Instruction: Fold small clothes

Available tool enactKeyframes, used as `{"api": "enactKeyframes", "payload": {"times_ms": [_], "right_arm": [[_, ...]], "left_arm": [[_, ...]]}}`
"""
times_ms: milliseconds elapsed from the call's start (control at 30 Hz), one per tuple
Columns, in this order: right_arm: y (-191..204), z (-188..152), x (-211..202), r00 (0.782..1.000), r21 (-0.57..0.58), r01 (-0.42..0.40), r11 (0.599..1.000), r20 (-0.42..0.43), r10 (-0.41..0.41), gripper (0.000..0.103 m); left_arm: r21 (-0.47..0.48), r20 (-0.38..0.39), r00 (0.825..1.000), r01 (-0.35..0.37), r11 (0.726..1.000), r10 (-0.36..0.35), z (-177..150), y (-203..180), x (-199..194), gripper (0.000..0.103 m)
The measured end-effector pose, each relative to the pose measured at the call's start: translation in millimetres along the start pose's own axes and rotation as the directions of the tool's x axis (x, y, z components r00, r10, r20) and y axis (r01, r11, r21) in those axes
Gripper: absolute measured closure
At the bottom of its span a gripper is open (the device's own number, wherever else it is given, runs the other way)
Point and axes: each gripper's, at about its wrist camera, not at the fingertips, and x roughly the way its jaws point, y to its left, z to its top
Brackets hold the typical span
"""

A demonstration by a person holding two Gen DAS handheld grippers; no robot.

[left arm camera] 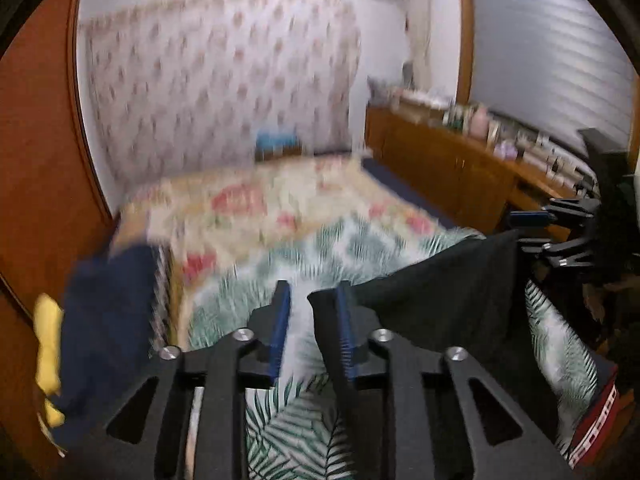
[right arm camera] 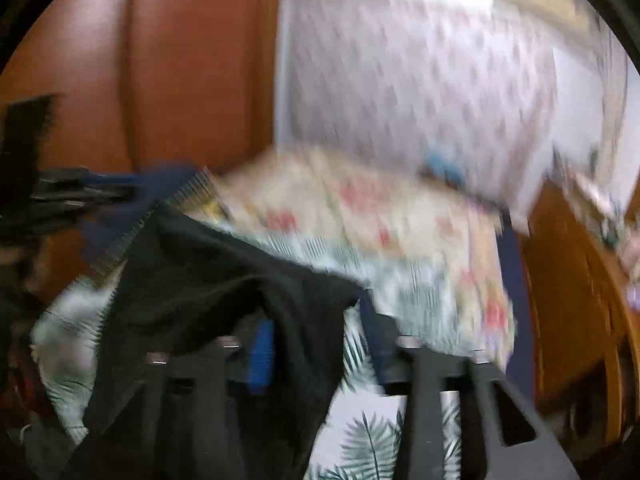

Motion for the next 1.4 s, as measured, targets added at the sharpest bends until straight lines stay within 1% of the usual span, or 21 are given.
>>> {"api": "enactKeyframes", "payload": {"times_ms": [33, 67, 100, 167, 233, 267, 333, 367, 467, 567, 667, 700, 767, 867, 1000, 1067, 1167, 1300, 1333, 1400], "right_arm": [[-8, -8, 18, 0.999, 0.007, 0.023, 1.000, -0.049, -0.022, 0.045], [-15, -17, 30, 0.996, 0.010, 0.050, 0.999, -0.077, -0.049, 0.043], [-20, -22, 35, 0.994, 0.014, 0.059, 0.998, -0.091, -0.058, 0.041], [-28, -31, 33, 0.995, 0.039, 0.053, 0.998, -0.085, -0.049, 0.040], [-28, -36, 20, 0.998, 0.060, 0.019, 0.998, -0.067, -0.015, 0.040], [-20, -44, 6, 0.999, 0.065, 0.001, 0.998, -0.047, 0.002, 0.040], [-11, -58, -13, 1.000, 0.055, -0.010, 0.998, -0.015, 0.011, 0.040], [-3, -75, -23, 1.000, 0.052, -0.016, 0.999, -0.013, 0.017, 0.040], [10, -105, -40, 0.998, 0.059, -0.066, 0.996, 0.002, 0.066, 0.040], [22, -133, -53, 0.995, 0.047, -0.097, 0.994, -0.017, 0.098, 0.040], [29, -154, -59, 0.992, 0.065, -0.113, 0.991, -0.041, 0.116, 0.040], [31, -159, -58, 0.990, 0.078, -0.129, 0.989, -0.043, 0.133, 0.040], [29, -166, -63, 0.988, 0.089, -0.135, 0.987, -0.057, 0.140, 0.040], [29, -177, -62, 0.992, 0.079, -0.086, 0.993, -0.083, 0.093, 0.040], [22, -187, -59, 0.987, 0.110, -0.082, 0.991, -0.129, 0.096, 0.040], [21, -194, -60, 0.985, 0.120, -0.090, 0.989, -0.137, 0.106, 0.040], [18, -193, -62, 0.983, 0.141, -0.104, 0.985, -0.133, 0.123, 0.040], [35, -210, -67, 0.983, 0.101, -0.100, 0.990, -0.142, 0.114, 0.040], [37, -213, -67, 0.983, 0.103, -0.107, 0.989, -0.141, 0.121, 0.040], [40, -222, -71, 0.983, 0.100, -0.115, 0.988, -0.135, 0.128, 0.042]], "left_arm": [[-0.008, -0.023, 1.000, 0.000, 1.000, 0.000, -9, 3, 8, 0.063], [-0.014, -0.047, 0.999, 0.013, 1.000, -0.013, -22, 5, 15, 0.060], [-0.014, -0.063, 0.998, 0.022, 1.000, -0.023, -31, 3, 17, 0.059], [-0.002, -0.093, 0.995, 0.021, 1.000, -0.021, -51, 0, 19, 0.058], [0.000, -0.108, 0.994, 0.019, 1.000, -0.019, -70, -8, 14, 0.058], [0.001, -0.114, 0.993, 0.023, 1.000, -0.023, -81, -11, 10, 0.058], [-0.002, -0.120, 0.992, 0.027, 1.000, -0.027, -101, -20, 2, 0.058], [0.005, -0.134, 0.990, 0.039, 0.999, -0.038, -112, -27, -2, 0.058], [0.016, -0.157, 0.986, 0.066, 0.998, -0.063, -139, -42, -13, 0.058], [0.019, -0.176, 0.979, 0.105, 0.994, -0.100, -163, -57, -28, 0.058], [0.000, -0.191, 0.972, 0.138, 0.990, -0.136, -182, -68, -40, 0.058], [-0.008, -0.189, 0.972, 0.140, 0.990, -0.139, -186, -69, -43, 0.058], [-0.026, -0.197, 0.969, 0.145, 0.989, -0.147, -195, -71, -49, 0.058], [-0.040, -0.209, 0.964, 0.161, 0.986, -0.166, -206, -75, -57, 0.058], [-0.032, -0.237, 0.956, 0.173, 0.984, -0.175, -215, -79, -61, 0.058], [-0.020, -0.237, 0.955, 0.177, 0.984, -0.177, -218, -82, -64, 0.058], [-0.015, -0.237, 0.956, 0.175, 0.984, -0.174, -219, -85, -66, 0.058], [-0.018, -0.229, 0.957, 0.180, 0.984, -0.179, -222, -86, -68, 0.059], [-0.022, -0.227, 0.956, 0.189, 0.982, -0.189, -222, -86, -68, 0.068], [-0.032, -0.229, 0.951, 0.209, 0.977, -0.210, -222, -87, -67, 0.078]]}}
